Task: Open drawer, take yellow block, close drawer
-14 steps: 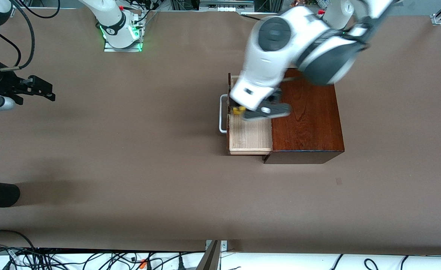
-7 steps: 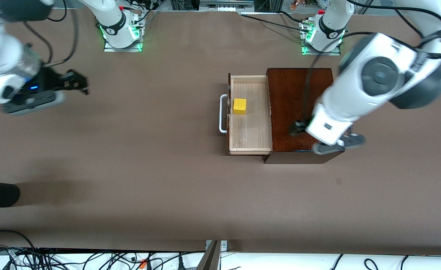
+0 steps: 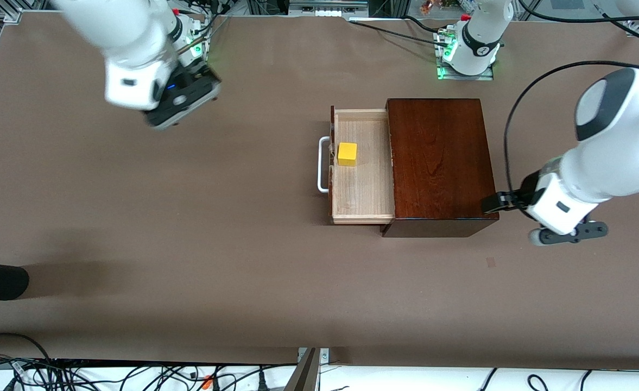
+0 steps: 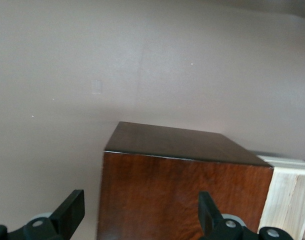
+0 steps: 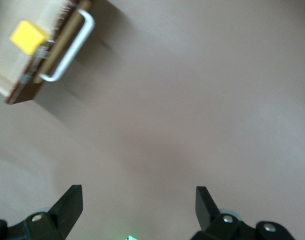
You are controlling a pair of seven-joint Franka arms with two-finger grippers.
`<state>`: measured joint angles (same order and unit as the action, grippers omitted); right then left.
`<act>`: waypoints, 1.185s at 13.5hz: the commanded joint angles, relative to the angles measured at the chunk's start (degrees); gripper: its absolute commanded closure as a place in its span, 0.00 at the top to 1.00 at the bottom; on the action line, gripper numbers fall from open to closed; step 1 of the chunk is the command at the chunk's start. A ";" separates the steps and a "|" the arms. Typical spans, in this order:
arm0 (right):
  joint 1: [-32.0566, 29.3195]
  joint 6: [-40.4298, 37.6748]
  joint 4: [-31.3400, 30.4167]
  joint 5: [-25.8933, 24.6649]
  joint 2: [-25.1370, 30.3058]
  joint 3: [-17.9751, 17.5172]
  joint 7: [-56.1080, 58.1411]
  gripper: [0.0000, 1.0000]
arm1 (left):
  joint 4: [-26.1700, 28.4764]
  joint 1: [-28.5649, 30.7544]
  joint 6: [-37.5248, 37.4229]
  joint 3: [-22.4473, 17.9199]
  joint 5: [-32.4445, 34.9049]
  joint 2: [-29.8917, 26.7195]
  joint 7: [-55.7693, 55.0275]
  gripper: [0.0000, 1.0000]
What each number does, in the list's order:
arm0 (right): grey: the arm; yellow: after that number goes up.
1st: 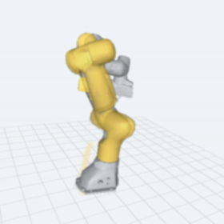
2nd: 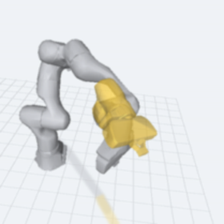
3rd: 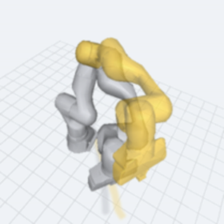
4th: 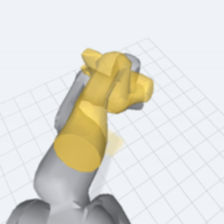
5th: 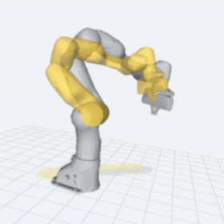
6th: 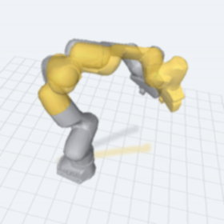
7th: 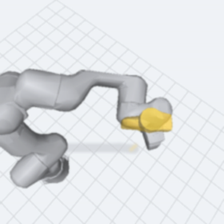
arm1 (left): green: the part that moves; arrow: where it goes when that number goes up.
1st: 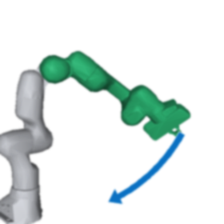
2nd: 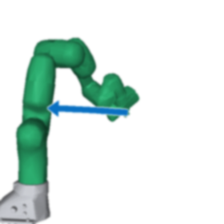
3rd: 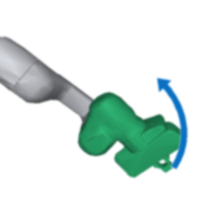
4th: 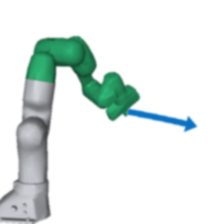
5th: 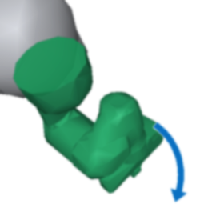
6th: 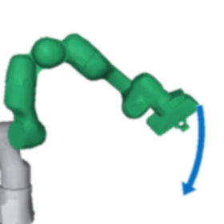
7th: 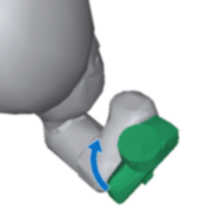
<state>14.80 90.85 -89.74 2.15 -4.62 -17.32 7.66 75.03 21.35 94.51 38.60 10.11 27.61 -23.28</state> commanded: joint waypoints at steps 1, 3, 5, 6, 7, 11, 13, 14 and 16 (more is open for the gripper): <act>5.82 5.19 1.76 0.22 -4.76 -1.75 2.26 1.00 | 5.89 -7.35 0.59 -14.04 -7.80 -9.83 8.84 1.00; 10.93 10.64 3.07 -1.44 -10.20 -1.84 5.42 1.00 | 9.15 -12.00 0.33 -21.78 -10.98 -14.40 13.42 1.00; 14.80 15.91 6.49 -4.34 -15.91 -1.84 6.48 1.00 | 12.93 -18.67 -0.03 -30.47 -12.91 -19.15 16.85 1.00; 15.95 17.07 9.21 -4.52 -19.25 -1.84 6.92 1.00 | 14.25 -22.71 -0.90 -35.04 -13.19 -21.35 18.52 1.00; 17.35 17.17 12.11 -4.61 -22.24 -1.75 8.32 1.00 | 14.44 -26.23 -2.47 -38.92 -13.19 -22.85 19.41 1.00; 22.98 20.49 16.79 -11.80 -29.47 -1.66 9.12 1.00 | 13.65 -33.56 -6.09 -46.60 -13.19 -25.50 20.12 1.00; 23.96 21.04 16.88 -14.53 -32.02 -1.66 9.47 1.00 | 13.56 -33.39 -6.35 -46.25 -13.19 -25.85 20.12 1.00; 25.44 21.47 16.88 -15.50 -32.98 -1.57 9.21 1.00 | 13.39 -33.39 -7.05 -46.16 -13.19 -25.94 20.21 1.00; 26.33 21.83 16.97 -17.78 -34.57 -1.49 9.21 1.00 | 12.34 -33.21 -8.28 -46.25 -13.19 -26.29 21.60 1.00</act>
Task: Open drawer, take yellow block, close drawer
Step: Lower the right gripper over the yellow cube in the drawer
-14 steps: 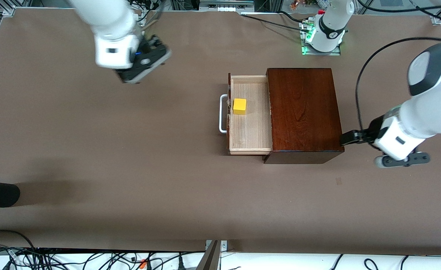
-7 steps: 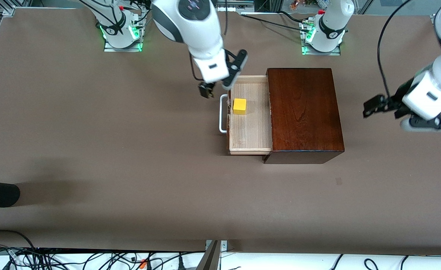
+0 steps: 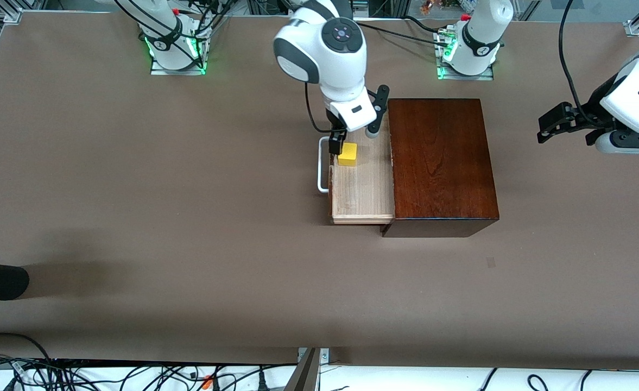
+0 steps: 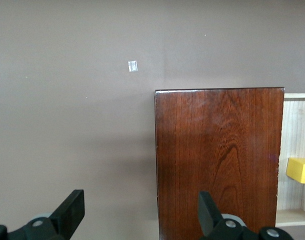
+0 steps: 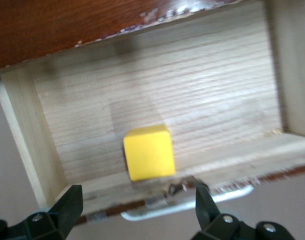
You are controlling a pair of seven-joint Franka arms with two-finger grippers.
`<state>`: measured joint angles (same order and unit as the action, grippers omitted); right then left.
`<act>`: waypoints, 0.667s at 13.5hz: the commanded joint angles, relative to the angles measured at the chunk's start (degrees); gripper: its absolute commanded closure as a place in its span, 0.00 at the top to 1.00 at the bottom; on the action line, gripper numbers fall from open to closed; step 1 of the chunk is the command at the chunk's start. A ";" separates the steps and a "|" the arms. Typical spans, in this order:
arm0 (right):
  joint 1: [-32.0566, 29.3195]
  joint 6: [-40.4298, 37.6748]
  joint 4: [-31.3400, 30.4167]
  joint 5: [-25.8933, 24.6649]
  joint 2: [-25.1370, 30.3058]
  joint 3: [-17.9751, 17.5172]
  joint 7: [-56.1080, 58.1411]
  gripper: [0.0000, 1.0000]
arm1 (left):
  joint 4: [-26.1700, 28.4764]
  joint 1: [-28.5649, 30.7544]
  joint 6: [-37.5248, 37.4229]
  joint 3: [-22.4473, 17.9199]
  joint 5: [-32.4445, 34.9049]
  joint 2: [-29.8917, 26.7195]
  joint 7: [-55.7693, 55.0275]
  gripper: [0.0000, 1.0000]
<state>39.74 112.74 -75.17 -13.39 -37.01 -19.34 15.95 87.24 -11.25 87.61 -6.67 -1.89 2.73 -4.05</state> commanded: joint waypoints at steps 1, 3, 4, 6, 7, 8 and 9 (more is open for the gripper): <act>1.65 0.11 2.48 -2.86 -2.54 0.53 1.01 1.00 | 0.12 -0.26 -1.39 -0.97 -1.19 -1.41 3.34 1.00; 1.66 1.86 3.01 -3.22 -3.68 0.61 1.28 1.00 | 0.12 3.23 -1.22 1.64 -2.15 -1.41 3.96 1.00; 1.66 2.48 3.10 -4.35 -4.38 0.62 1.28 1.00 | 0.21 5.78 -0.95 4.19 -2.33 -1.32 3.96 1.00; 1.83 2.48 3.01 -5.59 -5.26 0.62 1.28 1.00 | 0.47 7.39 0.01 6.50 -2.07 -1.14 3.96 1.00; 2.01 2.48 3.01 -6.03 -5.53 0.62 1.37 1.00 | 0.56 7.39 0.02 6.50 -2.07 -1.06 3.96 1.00; 2.01 2.48 3.01 -6.12 -5.88 0.70 1.37 1.00 | 0.56 7.39 0.02 6.50 -1.98 -1.06 3.96 1.00; 1.92 2.66 3.10 -6.12 -5.97 0.70 1.45 1.00 | 0.64 7.39 0.10 6.50 -1.81 -0.97 3.96 1.00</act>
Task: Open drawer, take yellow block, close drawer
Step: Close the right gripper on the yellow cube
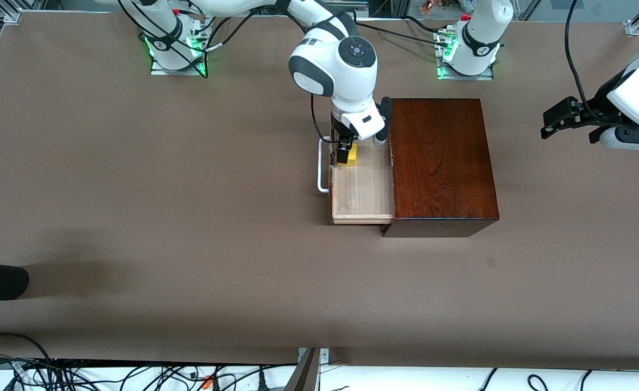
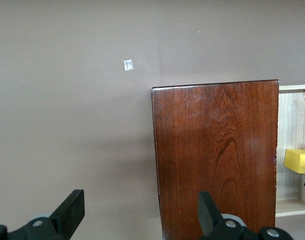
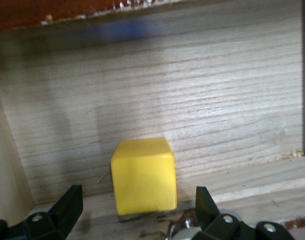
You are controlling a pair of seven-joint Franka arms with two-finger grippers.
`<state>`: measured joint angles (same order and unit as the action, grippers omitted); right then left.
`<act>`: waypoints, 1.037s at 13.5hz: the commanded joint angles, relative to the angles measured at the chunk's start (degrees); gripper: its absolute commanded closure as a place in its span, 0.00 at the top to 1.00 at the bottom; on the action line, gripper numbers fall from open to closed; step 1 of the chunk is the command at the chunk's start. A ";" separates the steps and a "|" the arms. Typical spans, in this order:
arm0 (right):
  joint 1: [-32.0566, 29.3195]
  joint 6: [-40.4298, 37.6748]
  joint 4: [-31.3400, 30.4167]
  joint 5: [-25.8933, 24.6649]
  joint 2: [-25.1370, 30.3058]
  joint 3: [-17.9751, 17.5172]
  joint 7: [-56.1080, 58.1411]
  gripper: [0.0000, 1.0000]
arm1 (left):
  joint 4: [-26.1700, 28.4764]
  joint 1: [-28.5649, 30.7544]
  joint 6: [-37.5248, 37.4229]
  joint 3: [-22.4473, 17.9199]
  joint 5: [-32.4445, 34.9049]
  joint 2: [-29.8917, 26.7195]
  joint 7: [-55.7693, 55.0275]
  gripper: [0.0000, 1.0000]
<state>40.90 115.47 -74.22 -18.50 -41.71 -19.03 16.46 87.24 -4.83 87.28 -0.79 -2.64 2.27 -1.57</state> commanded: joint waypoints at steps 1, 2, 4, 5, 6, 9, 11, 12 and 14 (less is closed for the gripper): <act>0.76 0.19 2.15 -1.01 -1.44 0.74 1.03 1.00 | 0.65 0.97 0.35 0.61 -0.97 -0.51 1.48 1.00; 0.76 0.54 2.15 -1.01 -1.53 0.74 0.94 1.00 | 0.82 0.97 0.34 0.61 -0.62 -0.51 1.48 1.00; 0.85 0.81 2.15 -1.10 -1.88 0.74 0.94 0.95 | 0.82 0.97 0.34 0.70 0.96 -0.51 1.57 1.00; 0.85 0.81 2.15 -1.10 -1.97 0.74 0.94 0.90 | 0.82 0.97 0.34 0.62 1.84 -0.51 1.57 1.00; 0.85 0.81 2.15 -1.27 -1.97 0.74 0.94 0.85 | 0.82 0.88 0.34 0.70 2.89 -0.51 1.83 1.00; 0.85 0.81 2.15 -1.89 -1.97 0.74 0.94 0.40 | 1.00 0.79 0.34 1.05 4.65 -0.51 2.44 1.00; 0.85 0.81 2.24 -1.89 -1.71 0.74 0.42 0.11 | 1.00 0.70 0.34 1.14 5.18 -0.42 2.44 1.00; 0.76 0.63 3.37 -1.89 -1.62 0.74 0.68 0.04 | 0.82 0.53 0.34 1.14 5.18 -0.16 2.44 1.00; 0.84 -0.50 5.66 -1.89 -1.36 0.74 0.85 0.00 | 0.73 0.53 0.26 1.14 4.57 -0.07 2.36 1.00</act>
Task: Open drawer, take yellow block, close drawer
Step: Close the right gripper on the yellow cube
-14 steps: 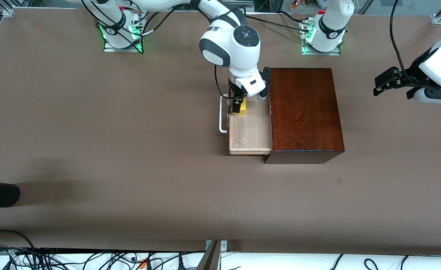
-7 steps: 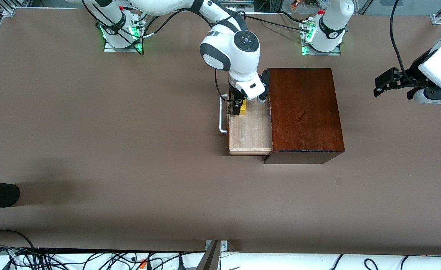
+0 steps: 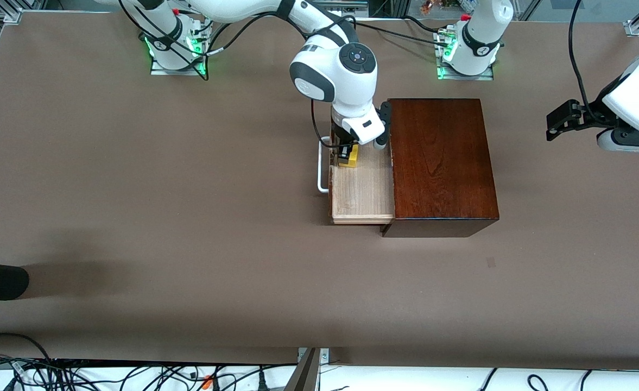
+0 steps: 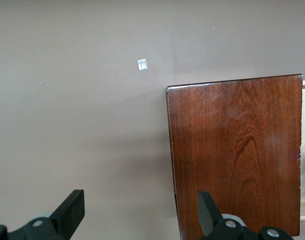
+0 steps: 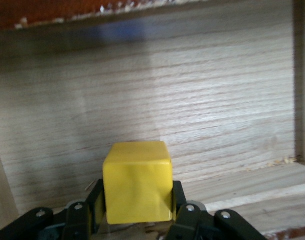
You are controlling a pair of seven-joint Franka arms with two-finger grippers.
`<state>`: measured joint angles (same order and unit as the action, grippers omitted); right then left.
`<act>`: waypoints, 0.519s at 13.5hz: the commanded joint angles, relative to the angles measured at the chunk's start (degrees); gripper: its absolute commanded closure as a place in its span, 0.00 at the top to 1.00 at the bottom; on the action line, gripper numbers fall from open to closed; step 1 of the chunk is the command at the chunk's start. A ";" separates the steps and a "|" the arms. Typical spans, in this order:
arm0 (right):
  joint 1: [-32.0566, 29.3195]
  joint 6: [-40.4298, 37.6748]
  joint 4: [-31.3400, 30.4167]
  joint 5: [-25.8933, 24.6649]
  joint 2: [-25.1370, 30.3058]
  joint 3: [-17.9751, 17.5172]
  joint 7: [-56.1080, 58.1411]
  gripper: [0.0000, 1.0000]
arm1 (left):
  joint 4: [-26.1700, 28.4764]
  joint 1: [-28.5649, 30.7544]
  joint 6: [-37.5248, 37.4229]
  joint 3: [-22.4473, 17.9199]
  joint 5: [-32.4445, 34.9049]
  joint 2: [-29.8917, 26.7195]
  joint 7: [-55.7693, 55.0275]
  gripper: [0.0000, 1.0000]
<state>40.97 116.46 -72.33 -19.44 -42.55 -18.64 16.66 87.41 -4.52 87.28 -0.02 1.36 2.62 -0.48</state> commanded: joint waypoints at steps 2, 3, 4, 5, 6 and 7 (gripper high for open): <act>0.69 -4.90 7.27 -0.34 -0.52 0.10 0.48 0.00 | 0.39 0.39 0.26 0.28 0.32 -0.42 1.36 1.00; 0.77 -8.06 9.64 -0.25 -0.52 -0.16 0.21 0.00 | 0.39 0.30 0.26 0.28 0.31 -0.42 1.19 1.00; 0.51 -11.83 11.40 0.18 -0.26 -0.25 0.04 0.00 | 0.39 0.30 0.17 0.28 0.31 -0.42 1.19 1.00; 0.16 -15.09 12.90 1.49 1.05 -0.17 -0.14 0.00 | 0.30 0.30 0.17 0.28 0.23 -0.42 1.19 1.00; -0.27 -16.95 13.26 3.25 3.15 0.36 -0.57 0.00 | 0.22 0.30 0.17 0.28 0.23 -0.42 1.19 1.00; -2.02 -17.49 13.18 4.22 4.65 0.45 -0.75 0.00 | 0.13 0.30 0.17 0.37 0.23 -0.42 1.19 1.00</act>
<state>40.75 102.27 -60.09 -17.72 -41.18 -18.47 16.29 87.41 -4.52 87.28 0.02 1.35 2.66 -0.48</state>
